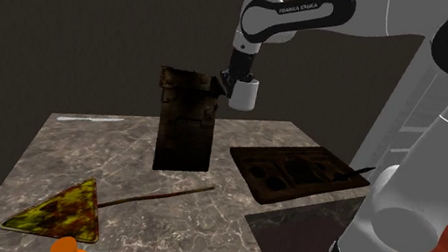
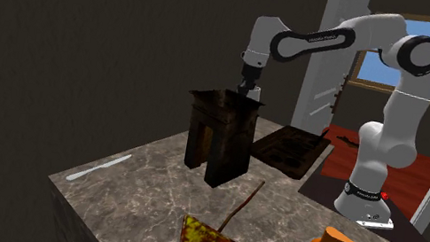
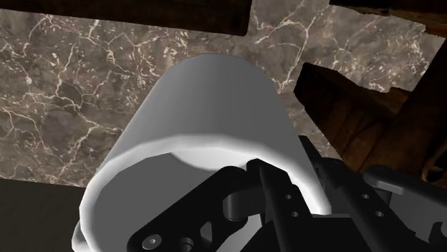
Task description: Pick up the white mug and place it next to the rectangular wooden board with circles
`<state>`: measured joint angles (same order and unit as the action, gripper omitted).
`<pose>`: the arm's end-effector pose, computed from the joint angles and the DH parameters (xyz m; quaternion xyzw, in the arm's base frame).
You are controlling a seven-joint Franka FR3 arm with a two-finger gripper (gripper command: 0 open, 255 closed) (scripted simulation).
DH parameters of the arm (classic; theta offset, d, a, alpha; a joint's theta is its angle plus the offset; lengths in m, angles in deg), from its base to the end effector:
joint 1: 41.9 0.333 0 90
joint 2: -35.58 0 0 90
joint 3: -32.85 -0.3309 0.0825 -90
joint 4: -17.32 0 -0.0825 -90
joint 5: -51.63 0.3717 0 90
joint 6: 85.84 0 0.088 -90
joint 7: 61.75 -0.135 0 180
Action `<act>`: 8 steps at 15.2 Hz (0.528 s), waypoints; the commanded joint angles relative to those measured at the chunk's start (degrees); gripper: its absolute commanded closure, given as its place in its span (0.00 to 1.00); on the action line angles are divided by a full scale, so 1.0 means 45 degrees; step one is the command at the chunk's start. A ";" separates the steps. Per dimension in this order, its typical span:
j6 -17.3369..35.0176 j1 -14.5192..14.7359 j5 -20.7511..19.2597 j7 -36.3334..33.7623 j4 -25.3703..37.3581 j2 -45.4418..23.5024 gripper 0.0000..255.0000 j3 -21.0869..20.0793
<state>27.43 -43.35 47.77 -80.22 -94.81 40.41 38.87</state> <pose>0.5300 -0.0769 0.5127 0.9754 -0.2127 0.0542 0.0221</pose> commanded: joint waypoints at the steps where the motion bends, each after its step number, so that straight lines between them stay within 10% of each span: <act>1: 0.0095 -0.0278 0.0047 0.0651 0.0003 -0.0051 1.00 0.0339; 8: 0.0122 -0.1254 0.0313 0.2892 0.0511 -0.0495 1.00 0.1506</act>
<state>28.09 -48.31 48.95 -68.94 -93.15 38.62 44.85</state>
